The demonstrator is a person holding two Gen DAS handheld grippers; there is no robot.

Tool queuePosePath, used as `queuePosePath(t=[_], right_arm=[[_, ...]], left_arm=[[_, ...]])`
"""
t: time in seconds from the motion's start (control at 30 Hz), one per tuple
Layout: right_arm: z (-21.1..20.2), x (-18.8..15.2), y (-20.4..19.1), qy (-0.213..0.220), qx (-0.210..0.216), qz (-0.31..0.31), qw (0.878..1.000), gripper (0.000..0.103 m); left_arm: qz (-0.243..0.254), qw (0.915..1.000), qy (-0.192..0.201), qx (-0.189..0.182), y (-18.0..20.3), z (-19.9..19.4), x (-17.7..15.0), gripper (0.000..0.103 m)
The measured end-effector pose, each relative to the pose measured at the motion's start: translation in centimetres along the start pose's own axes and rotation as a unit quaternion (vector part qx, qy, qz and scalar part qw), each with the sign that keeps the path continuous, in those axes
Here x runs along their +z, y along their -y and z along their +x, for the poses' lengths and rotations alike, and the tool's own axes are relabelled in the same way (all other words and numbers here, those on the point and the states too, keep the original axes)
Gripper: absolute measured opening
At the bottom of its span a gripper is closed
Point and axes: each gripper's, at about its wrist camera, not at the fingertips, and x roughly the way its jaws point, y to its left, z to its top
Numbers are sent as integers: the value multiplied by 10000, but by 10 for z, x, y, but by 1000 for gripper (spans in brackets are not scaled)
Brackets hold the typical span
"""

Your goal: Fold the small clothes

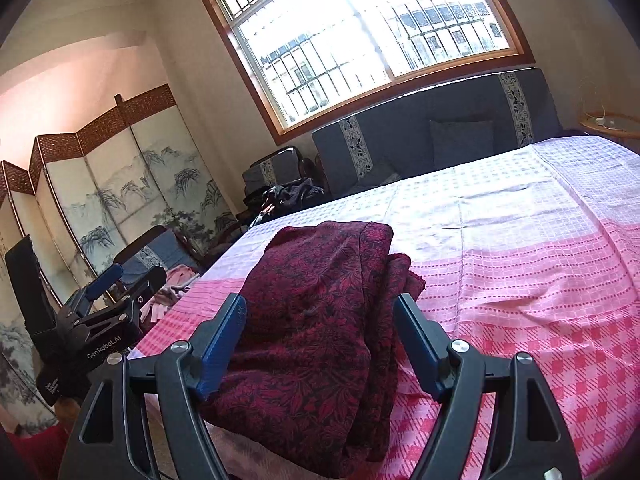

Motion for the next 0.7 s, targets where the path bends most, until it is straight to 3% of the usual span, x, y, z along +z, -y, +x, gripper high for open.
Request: queuePosePath(t=[0.2,0.43,0.7], right_arm=[[-8,0,-1,44,-1,-56,10000,74],[-6,-2,1,32,-21,-32,10000,75],[-5,-1,-14,19,-408,-406,9983,78]], left_arm=[[-287,9989,-174,-319,-4,-1,8,103],[-74,9986,-353,-381,4,7,8,103],[-163,9972,-539,-492,9,19,3,103]])
